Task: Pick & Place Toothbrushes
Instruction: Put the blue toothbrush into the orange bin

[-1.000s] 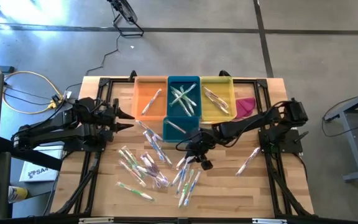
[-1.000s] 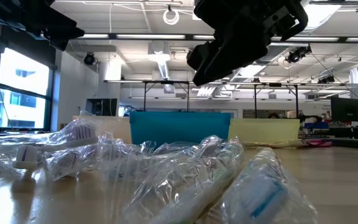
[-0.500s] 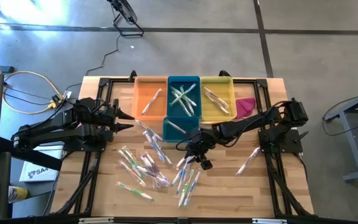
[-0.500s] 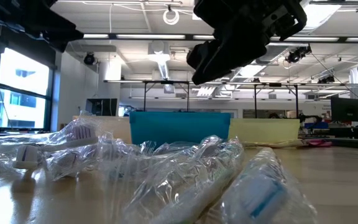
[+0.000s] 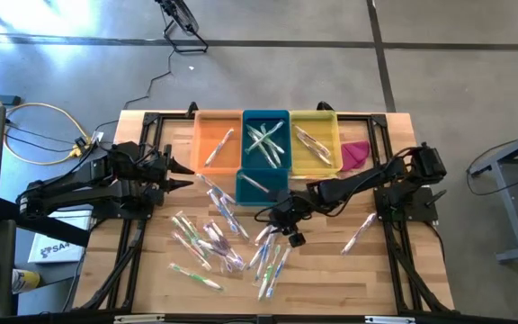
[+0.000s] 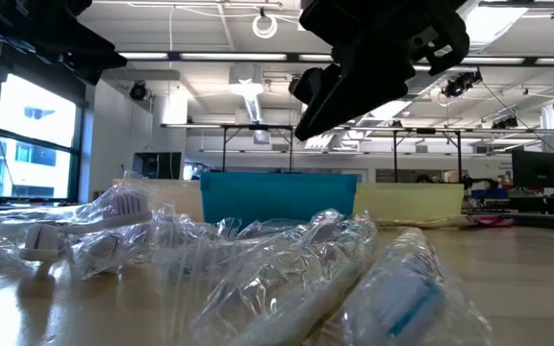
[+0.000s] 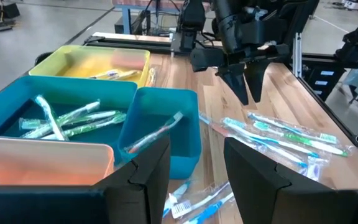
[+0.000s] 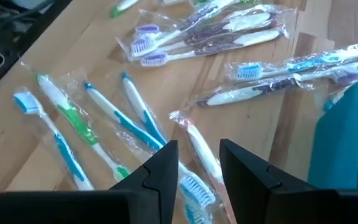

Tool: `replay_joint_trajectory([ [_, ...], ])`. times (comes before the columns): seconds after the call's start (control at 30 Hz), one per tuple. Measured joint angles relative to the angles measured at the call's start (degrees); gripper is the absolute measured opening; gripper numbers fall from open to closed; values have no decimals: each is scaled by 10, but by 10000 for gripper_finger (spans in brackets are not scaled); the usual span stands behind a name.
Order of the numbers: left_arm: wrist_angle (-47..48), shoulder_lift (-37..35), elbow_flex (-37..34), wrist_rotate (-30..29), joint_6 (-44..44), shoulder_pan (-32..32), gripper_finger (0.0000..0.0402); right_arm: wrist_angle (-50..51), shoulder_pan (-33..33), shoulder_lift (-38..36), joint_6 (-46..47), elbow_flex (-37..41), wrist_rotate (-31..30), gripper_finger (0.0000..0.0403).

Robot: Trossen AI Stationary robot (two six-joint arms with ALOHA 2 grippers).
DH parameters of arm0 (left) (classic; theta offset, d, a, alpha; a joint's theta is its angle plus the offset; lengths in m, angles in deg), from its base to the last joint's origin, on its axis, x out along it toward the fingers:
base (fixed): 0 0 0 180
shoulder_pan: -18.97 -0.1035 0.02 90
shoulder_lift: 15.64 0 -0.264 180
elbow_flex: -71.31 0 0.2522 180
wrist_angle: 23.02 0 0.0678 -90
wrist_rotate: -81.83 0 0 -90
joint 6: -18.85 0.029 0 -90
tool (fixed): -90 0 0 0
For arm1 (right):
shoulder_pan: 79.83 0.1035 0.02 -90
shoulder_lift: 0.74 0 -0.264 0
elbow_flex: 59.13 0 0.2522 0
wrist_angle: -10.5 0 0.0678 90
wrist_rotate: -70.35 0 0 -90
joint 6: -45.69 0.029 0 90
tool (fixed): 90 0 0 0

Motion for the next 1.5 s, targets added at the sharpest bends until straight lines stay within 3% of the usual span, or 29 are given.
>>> replay_joint_trajectory([
  [0.43, 8, 0, 0, 0, 0, 0, 148, -12, -1, 85, 0, 0, 1, 111],
  [1.5, 8, 0, 0, 2, -12, 0, 148, 123, -1, 92, 7, -1, -13, 111],
])
